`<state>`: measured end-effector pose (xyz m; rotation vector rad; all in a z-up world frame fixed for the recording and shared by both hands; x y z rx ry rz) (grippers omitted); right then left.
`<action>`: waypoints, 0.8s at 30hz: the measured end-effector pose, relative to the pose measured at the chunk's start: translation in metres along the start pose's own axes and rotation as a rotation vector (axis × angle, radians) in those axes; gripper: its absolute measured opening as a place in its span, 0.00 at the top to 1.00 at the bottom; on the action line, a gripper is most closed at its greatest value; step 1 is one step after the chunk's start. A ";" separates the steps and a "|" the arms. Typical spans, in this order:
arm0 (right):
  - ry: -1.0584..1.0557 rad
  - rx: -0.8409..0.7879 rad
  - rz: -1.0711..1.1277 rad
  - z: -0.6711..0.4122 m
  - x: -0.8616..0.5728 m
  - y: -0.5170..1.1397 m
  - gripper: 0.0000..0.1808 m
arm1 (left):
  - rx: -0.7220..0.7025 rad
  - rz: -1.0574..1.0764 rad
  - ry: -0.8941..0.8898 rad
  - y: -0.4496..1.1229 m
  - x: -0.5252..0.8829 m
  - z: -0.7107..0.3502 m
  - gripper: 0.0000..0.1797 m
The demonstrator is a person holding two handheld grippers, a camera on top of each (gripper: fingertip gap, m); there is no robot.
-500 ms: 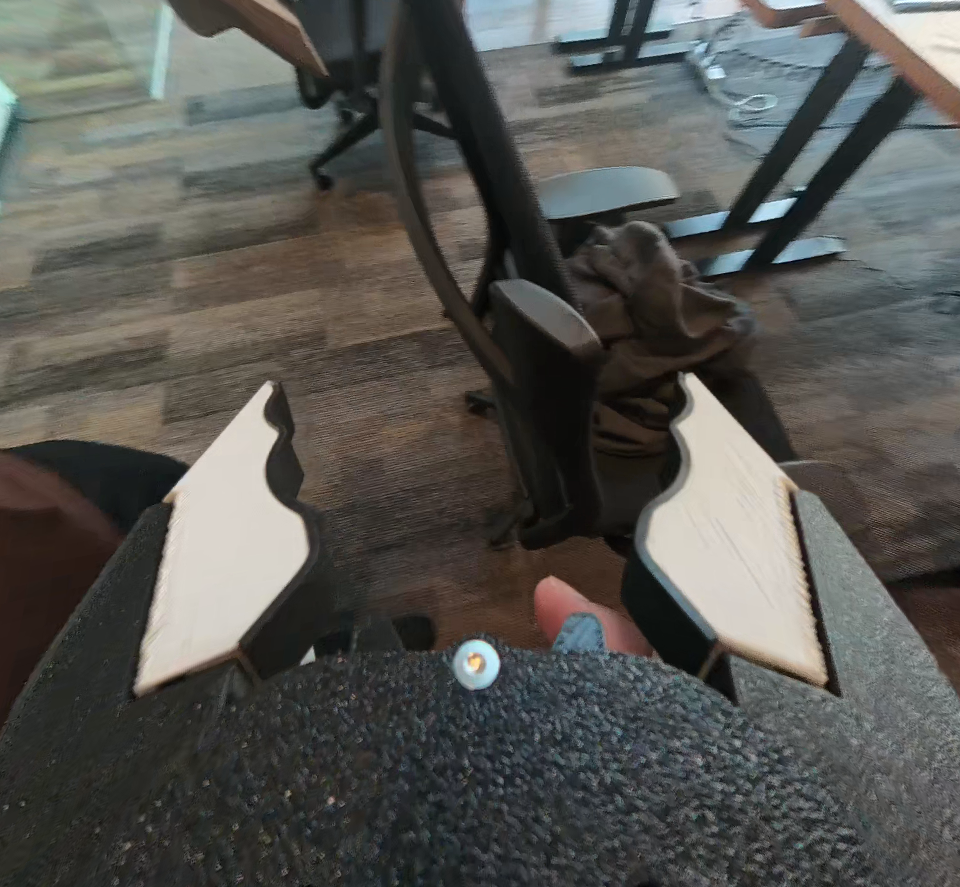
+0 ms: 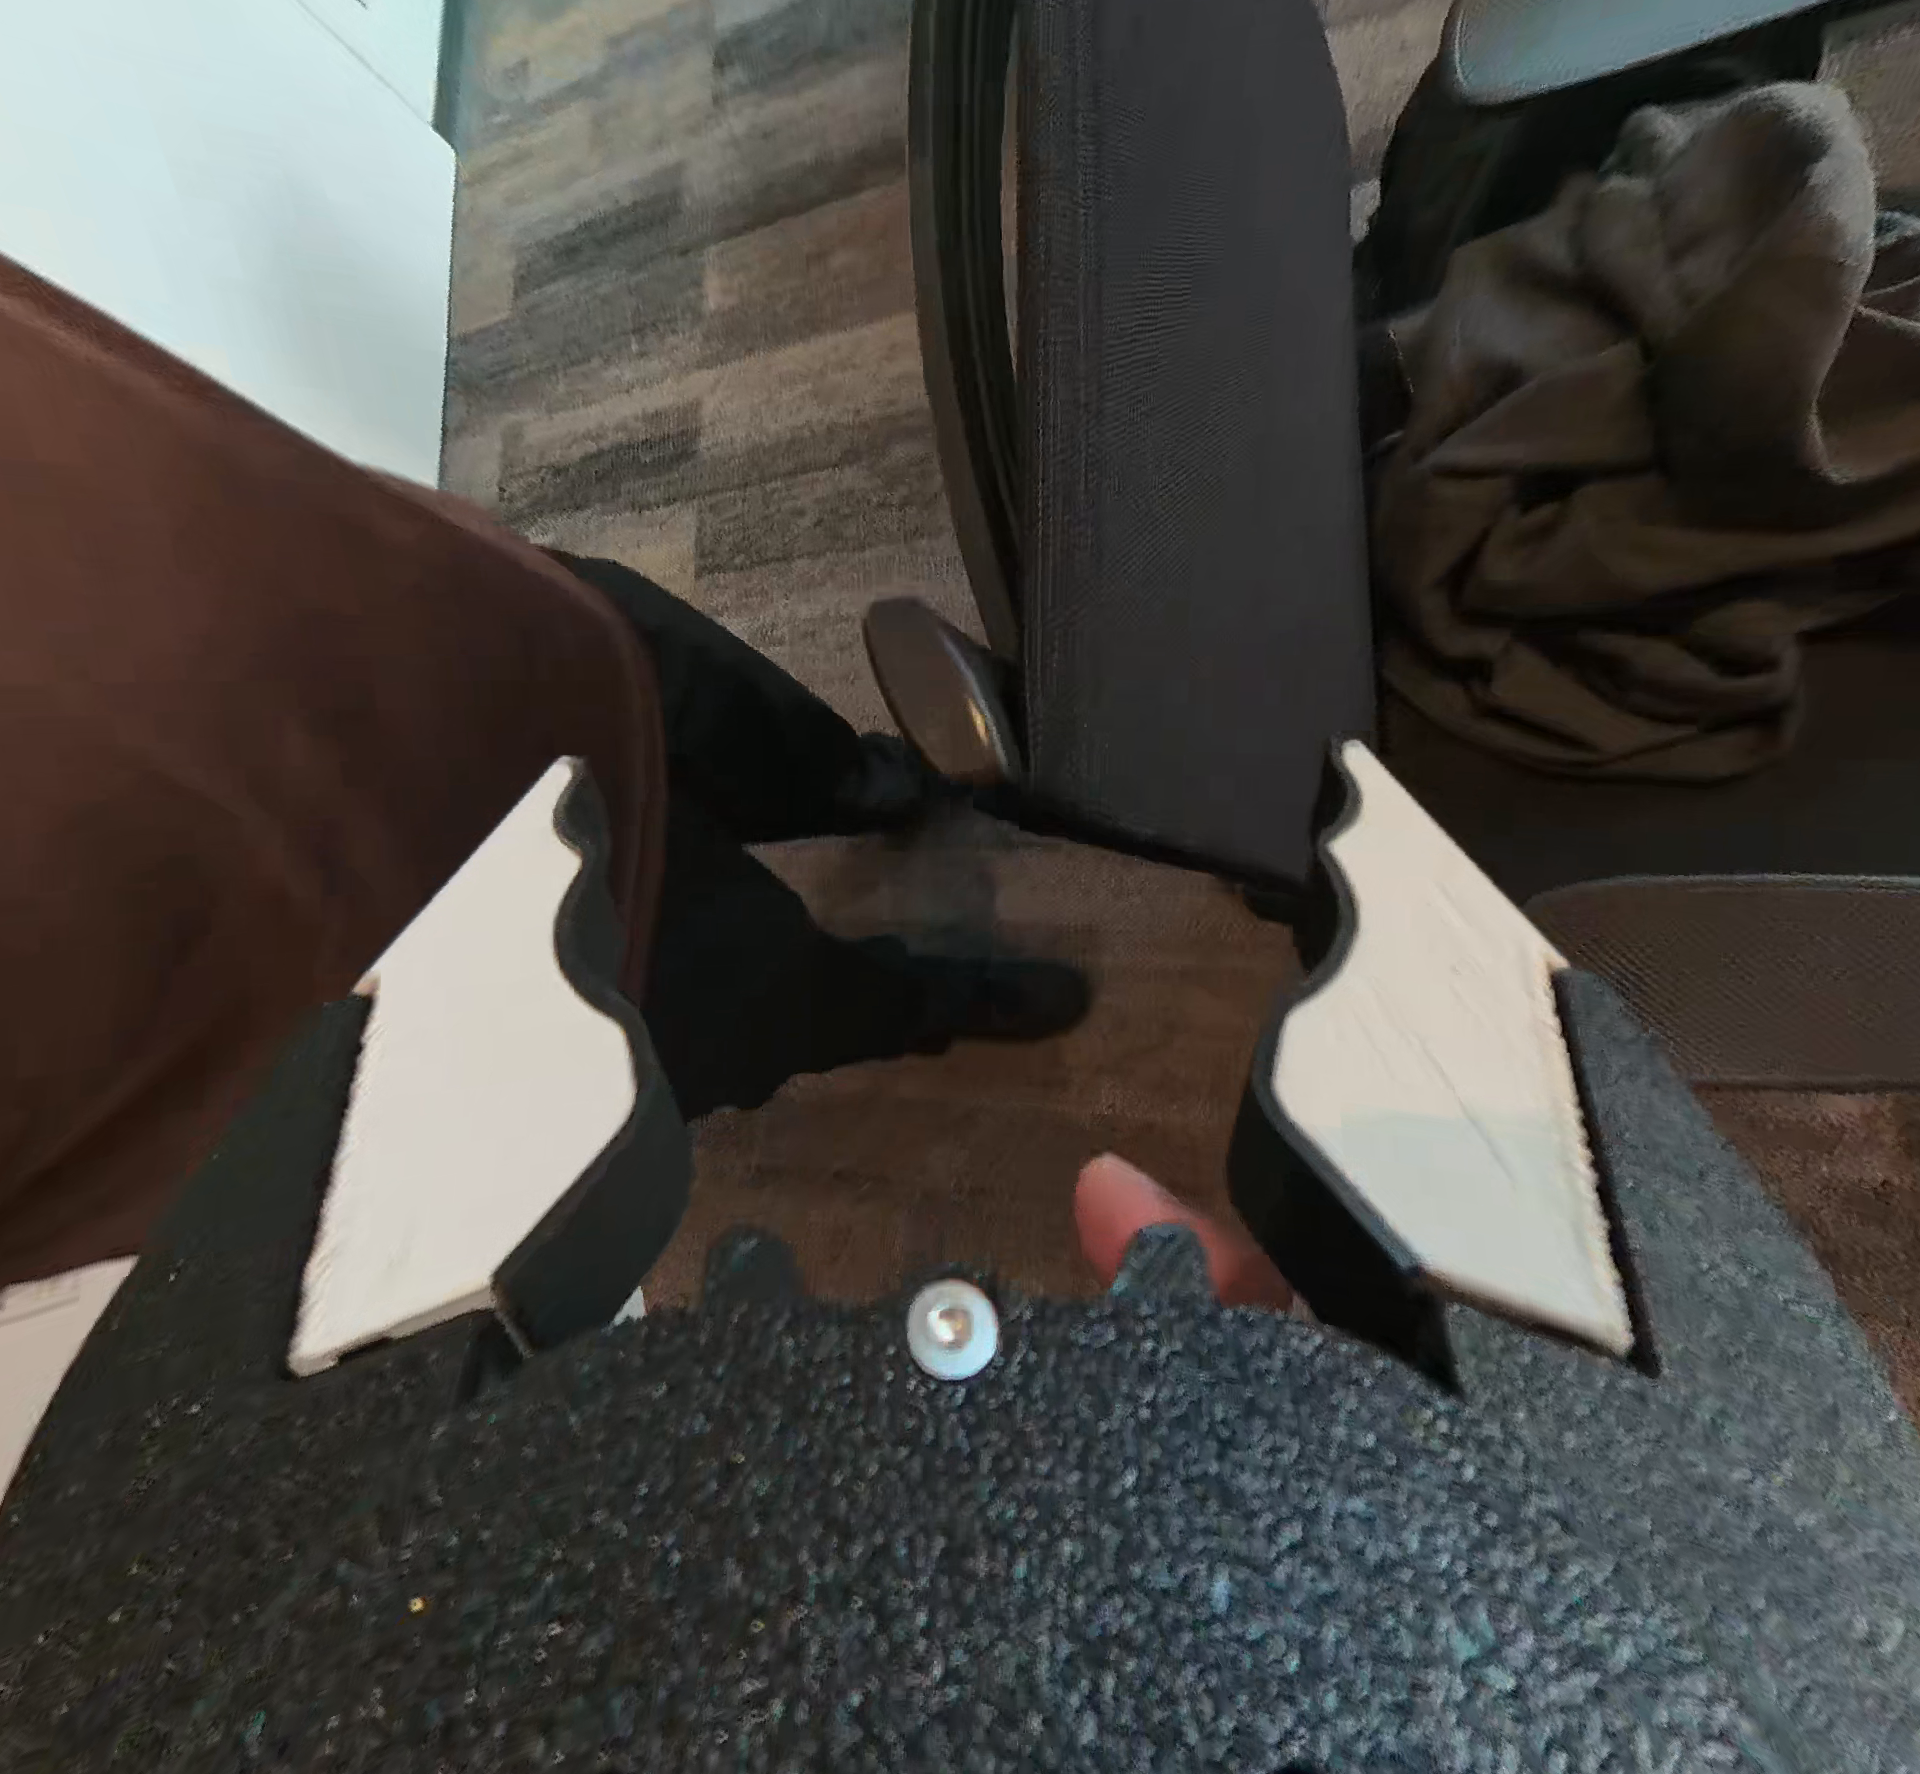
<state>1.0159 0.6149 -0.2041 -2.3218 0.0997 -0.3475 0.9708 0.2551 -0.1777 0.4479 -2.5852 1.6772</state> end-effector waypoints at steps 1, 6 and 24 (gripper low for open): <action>0.006 0.030 0.007 -0.005 -0.001 0.000 0.28 | -0.003 0.008 0.039 -0.001 0.008 0.002 0.39; 0.044 0.204 0.051 -0.027 0.001 0.004 0.28 | 0.012 0.007 0.177 -0.007 0.044 0.011 0.39; 0.143 0.134 0.554 0.025 0.140 0.105 0.29 | -0.208 -0.290 -0.435 0.118 -0.092 0.107 0.45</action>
Point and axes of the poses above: each gripper's, where its closed fingertips meet, y out along the fingers, z out of its underside, x = y × z across the jaws, the point moved 8 cm from there along -y, back along the fingers, and after that the axes turned 12 degrees about -y, right-handed, at the moved point
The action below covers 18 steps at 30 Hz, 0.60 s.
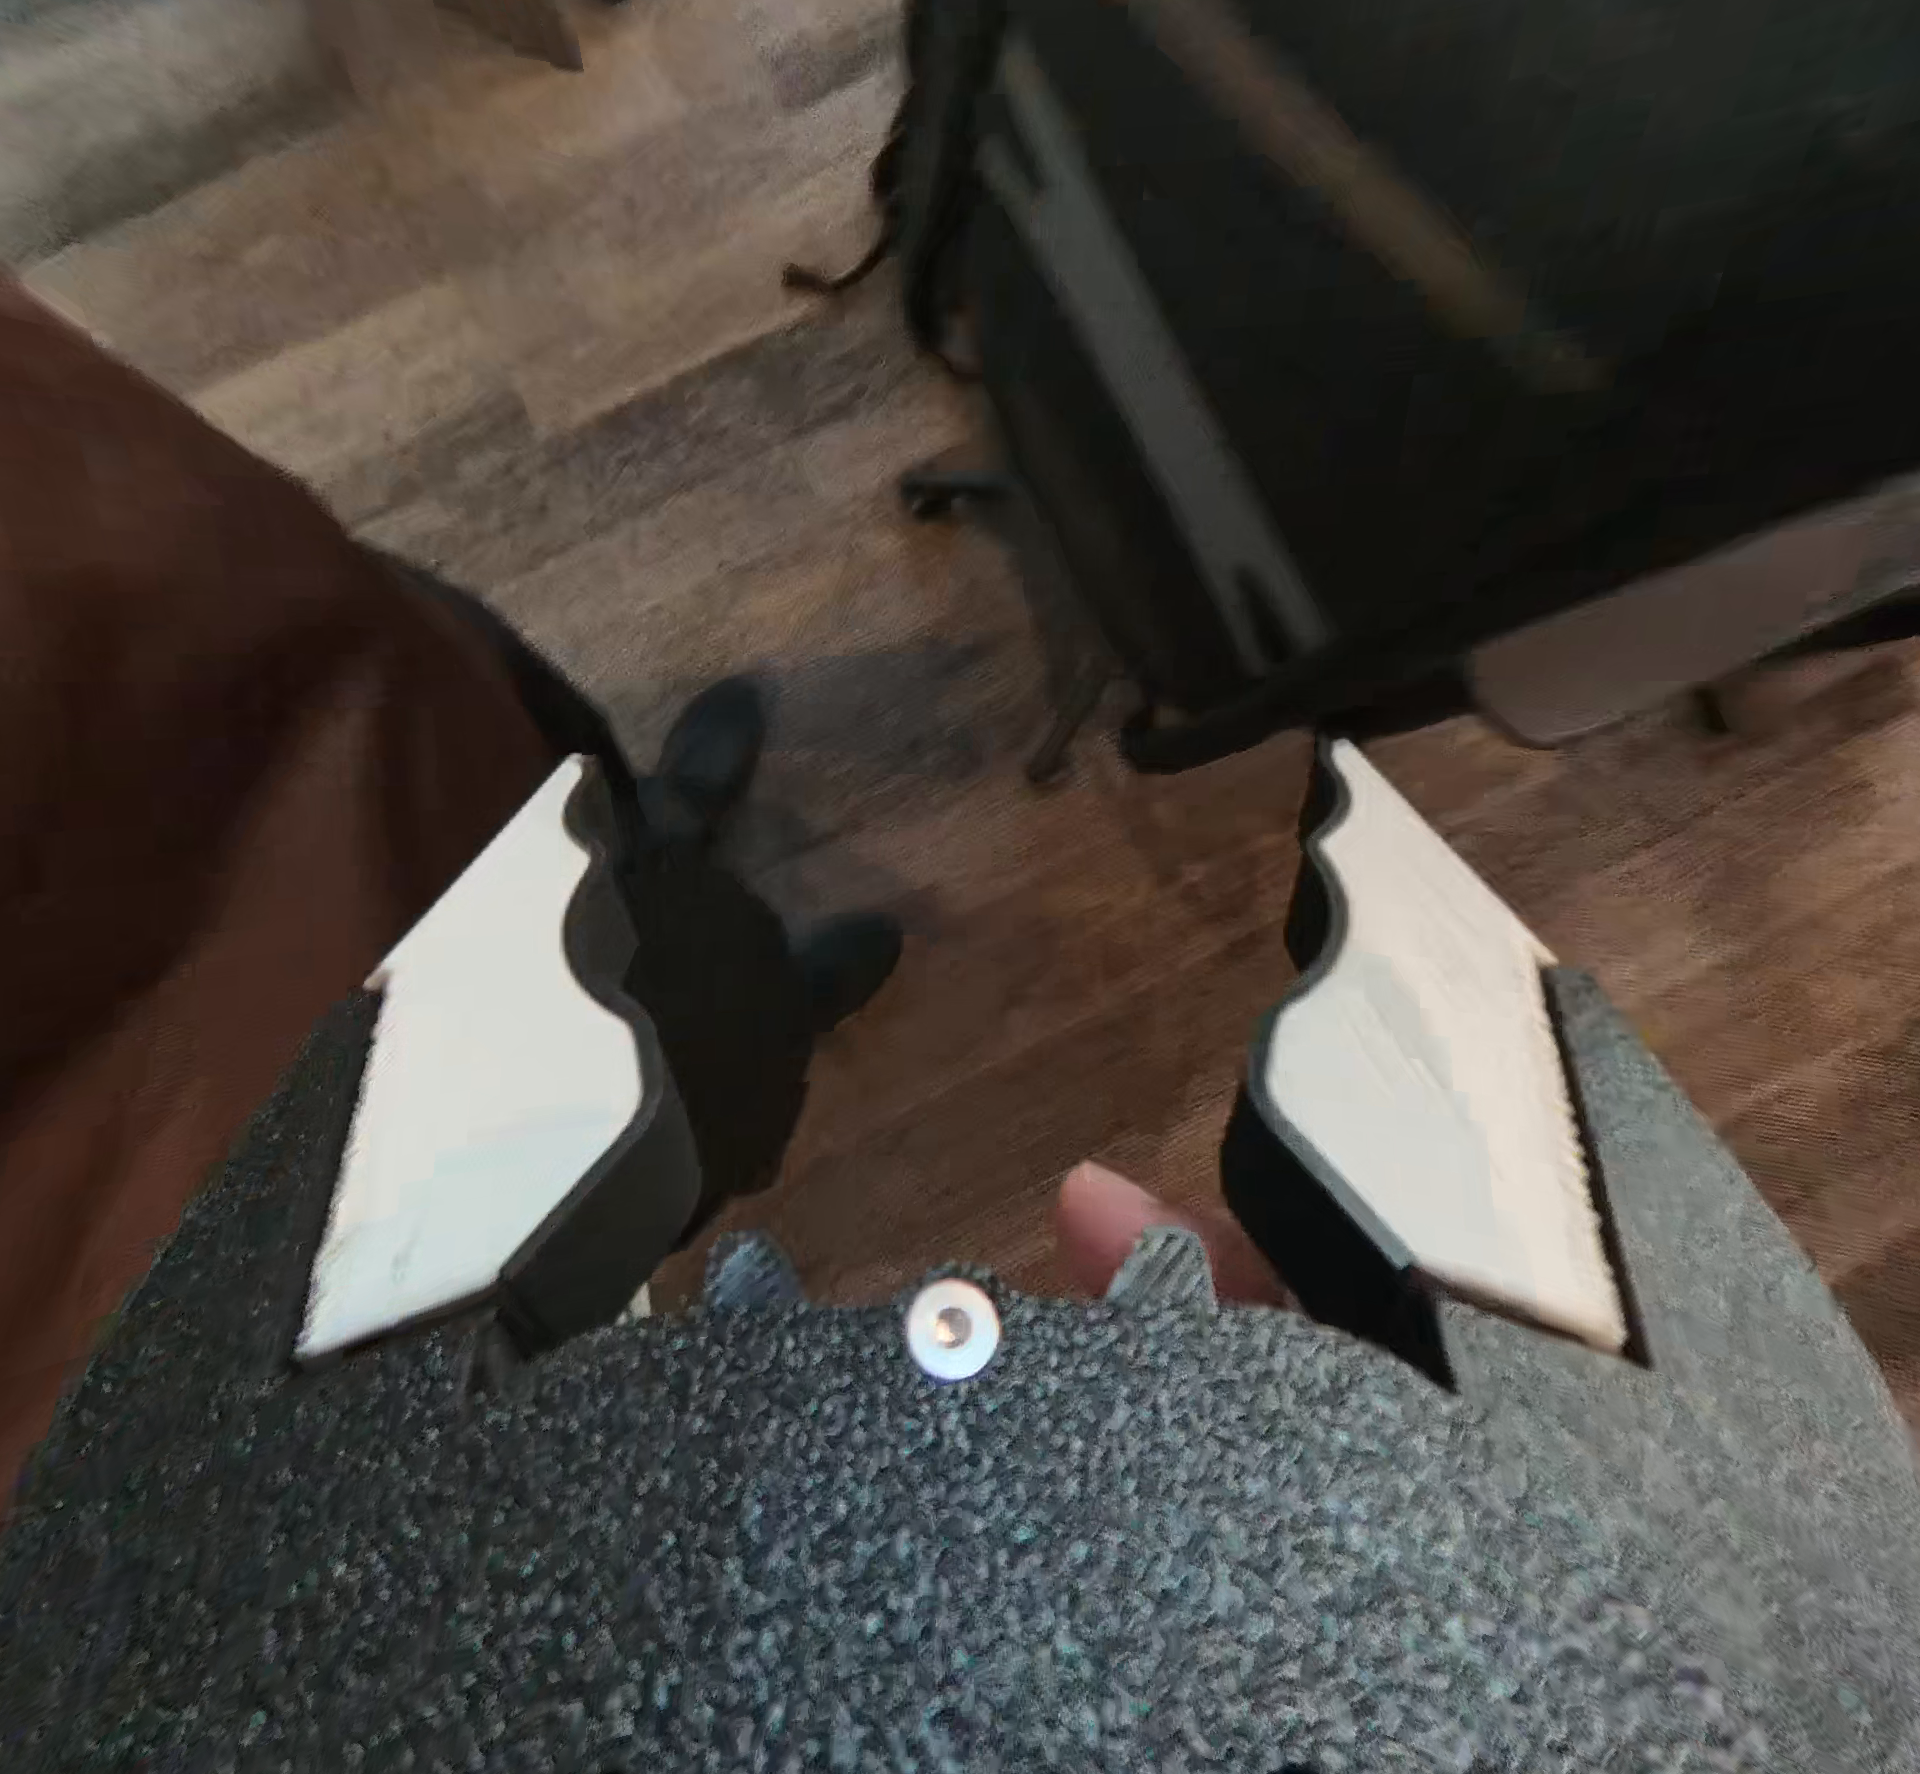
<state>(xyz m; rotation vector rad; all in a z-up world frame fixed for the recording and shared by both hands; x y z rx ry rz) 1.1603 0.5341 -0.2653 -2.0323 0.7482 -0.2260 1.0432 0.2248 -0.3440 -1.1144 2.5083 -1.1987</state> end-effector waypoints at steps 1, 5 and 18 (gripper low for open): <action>-0.011 0.028 -0.024 0.006 0.012 0.019 0.29 | 0.021 0.016 -0.021 0.011 -0.016 0.010 0.42; -0.071 0.123 -0.103 0.044 0.044 0.110 0.26 | 0.110 -0.041 -0.115 0.059 -0.065 0.049 0.42; -0.192 0.332 -0.074 0.227 0.078 0.482 0.23 | 0.338 -0.214 -0.321 0.284 -0.156 0.286 0.44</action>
Point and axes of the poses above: each gripper's, where its closed fingertips meet, y out along the fingers, z out of its underside, x = y × z across the jaws, the point moved 8 cm from there along -y, back along the fingers, and after that the axes turned 12 degrees about -y, right-handed, at the moved point
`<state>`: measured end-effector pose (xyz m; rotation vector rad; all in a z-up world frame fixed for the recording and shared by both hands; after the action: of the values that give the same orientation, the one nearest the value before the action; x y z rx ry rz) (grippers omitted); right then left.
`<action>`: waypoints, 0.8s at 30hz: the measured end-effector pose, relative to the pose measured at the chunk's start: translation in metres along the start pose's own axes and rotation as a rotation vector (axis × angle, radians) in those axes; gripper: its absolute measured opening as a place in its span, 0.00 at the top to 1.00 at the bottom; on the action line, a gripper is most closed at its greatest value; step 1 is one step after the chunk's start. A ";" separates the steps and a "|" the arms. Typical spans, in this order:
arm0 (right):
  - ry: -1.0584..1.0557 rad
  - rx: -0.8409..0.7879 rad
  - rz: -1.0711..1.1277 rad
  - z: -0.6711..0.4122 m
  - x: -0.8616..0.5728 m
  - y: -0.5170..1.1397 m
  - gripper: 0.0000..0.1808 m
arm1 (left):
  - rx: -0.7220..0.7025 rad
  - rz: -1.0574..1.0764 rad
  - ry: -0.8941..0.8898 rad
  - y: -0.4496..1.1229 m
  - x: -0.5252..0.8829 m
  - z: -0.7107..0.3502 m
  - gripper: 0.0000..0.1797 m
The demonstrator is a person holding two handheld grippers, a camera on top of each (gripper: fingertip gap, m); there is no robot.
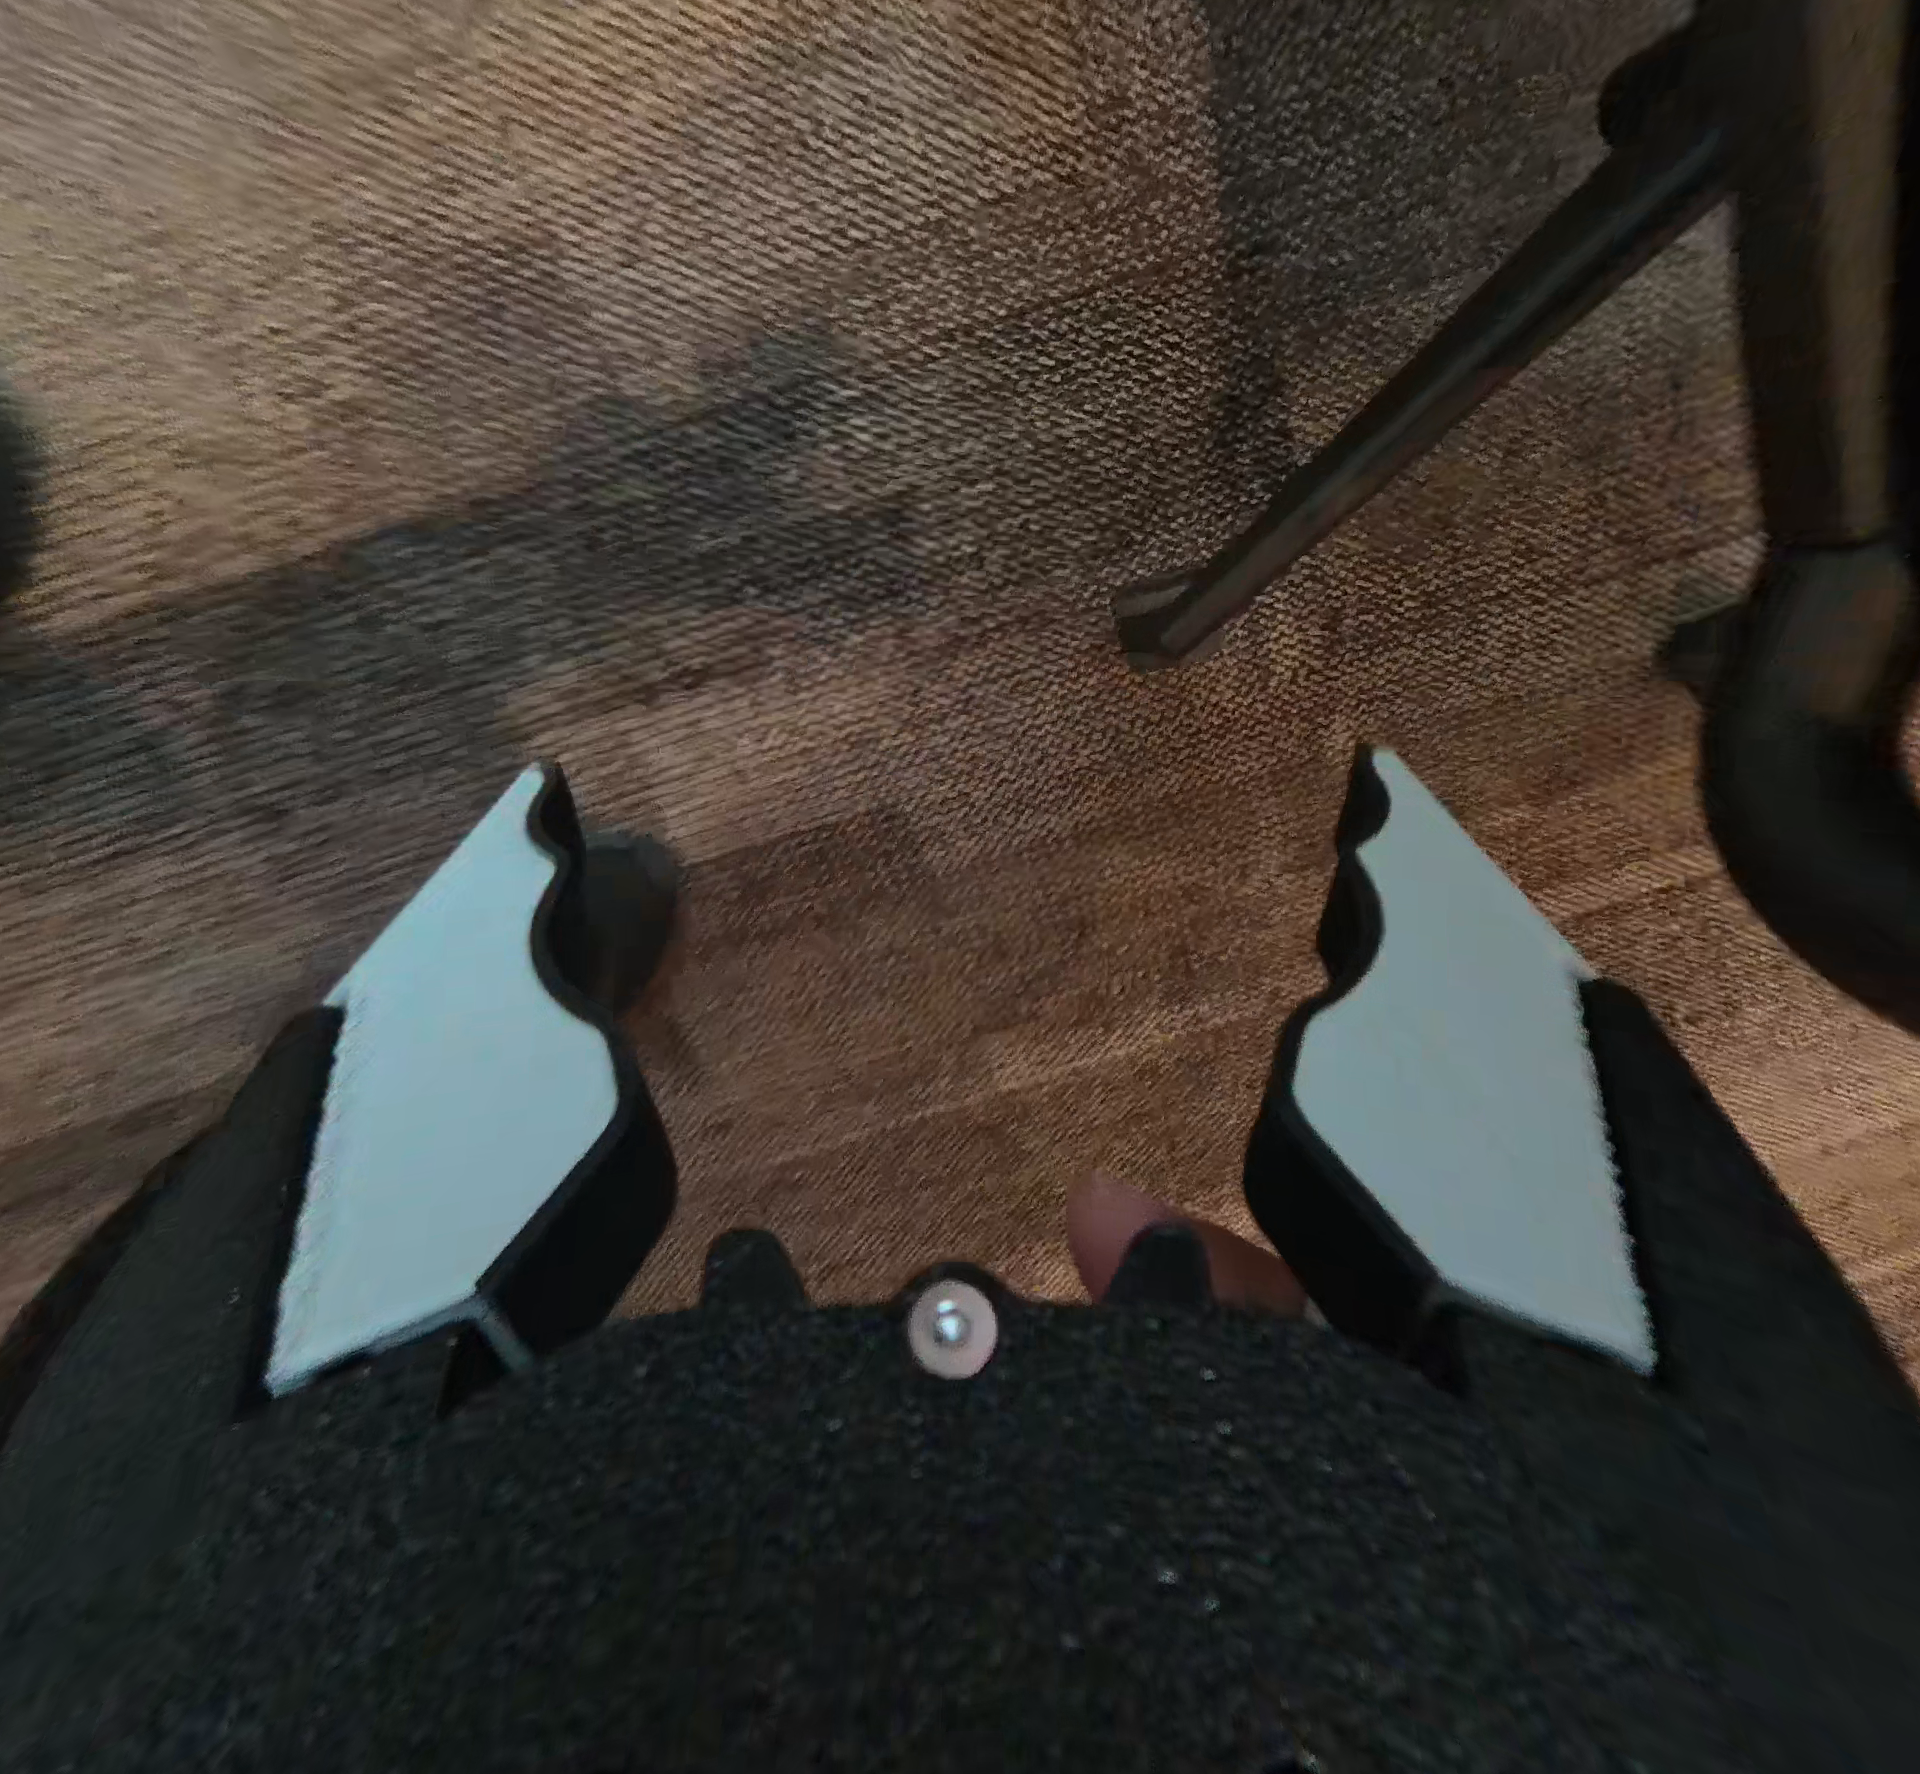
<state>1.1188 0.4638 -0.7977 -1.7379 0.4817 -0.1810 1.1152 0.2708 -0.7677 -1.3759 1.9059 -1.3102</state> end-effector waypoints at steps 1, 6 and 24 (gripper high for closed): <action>-0.011 0.015 0.028 0.002 0.000 0.027 0.23 | -0.002 -0.004 0.002 0.024 0.001 0.012 0.44; 0.024 0.028 0.104 -0.001 0.001 0.134 0.23 | -0.046 -0.050 0.023 0.127 0.018 0.052 0.45; 0.444 -0.090 0.191 0.053 -0.068 0.237 0.20 | -0.272 0.071 -0.004 0.287 0.001 0.015 0.46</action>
<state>1.0254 0.5033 -1.0284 -1.7277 0.9885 -0.4173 0.9898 0.2782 -1.0264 -1.4194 2.1712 -1.0430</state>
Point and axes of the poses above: each gripper's, where its closed fingertips meet, y out along the fingers, z out of its underside, x = y × z across the jaws, the point moved 8 cm from there along -y, back along the fingers, and after that the axes turned 12 degrees about -y, right-handed, at the moved point
